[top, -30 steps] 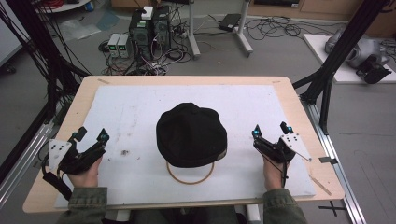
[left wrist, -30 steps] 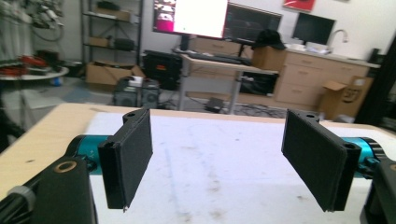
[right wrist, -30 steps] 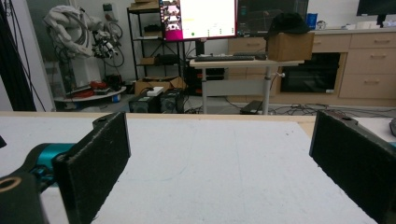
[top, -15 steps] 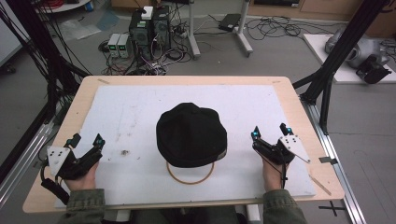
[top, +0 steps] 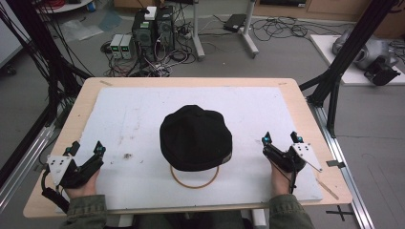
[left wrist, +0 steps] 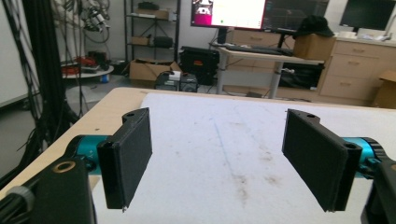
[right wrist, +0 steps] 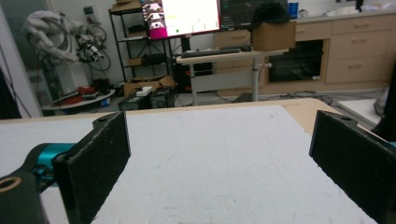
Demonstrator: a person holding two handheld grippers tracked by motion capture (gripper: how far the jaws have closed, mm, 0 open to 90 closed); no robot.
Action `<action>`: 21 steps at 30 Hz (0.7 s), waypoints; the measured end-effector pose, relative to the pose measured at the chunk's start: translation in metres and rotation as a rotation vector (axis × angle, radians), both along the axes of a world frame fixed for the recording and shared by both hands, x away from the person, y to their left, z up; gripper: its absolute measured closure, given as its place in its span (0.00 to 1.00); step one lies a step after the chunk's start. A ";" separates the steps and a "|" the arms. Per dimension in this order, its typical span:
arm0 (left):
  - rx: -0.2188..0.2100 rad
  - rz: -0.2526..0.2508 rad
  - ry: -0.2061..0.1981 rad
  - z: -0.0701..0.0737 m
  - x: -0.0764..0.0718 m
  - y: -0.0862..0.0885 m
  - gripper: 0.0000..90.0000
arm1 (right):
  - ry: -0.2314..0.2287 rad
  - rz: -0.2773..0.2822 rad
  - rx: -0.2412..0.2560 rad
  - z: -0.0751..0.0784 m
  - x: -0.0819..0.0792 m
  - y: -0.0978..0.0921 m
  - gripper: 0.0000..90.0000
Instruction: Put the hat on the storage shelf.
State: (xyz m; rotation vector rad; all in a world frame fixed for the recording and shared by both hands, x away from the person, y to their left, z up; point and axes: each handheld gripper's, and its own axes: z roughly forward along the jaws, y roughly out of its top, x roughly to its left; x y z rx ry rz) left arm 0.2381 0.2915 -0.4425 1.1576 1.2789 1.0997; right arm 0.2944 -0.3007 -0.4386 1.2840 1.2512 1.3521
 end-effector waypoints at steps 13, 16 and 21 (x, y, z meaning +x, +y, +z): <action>-0.012 0.010 0.031 -0.004 0.002 0.003 0.27 | 0.015 0.016 -0.053 -0.004 0.001 0.003 0.05; -0.016 0.009 0.039 -0.004 0.003 0.003 0.27 | 0.017 0.021 -0.059 -0.004 0.001 0.003 0.05; -0.015 0.007 0.042 -0.004 0.003 0.003 0.27 | 0.015 0.027 -0.056 -0.004 0.001 0.004 0.05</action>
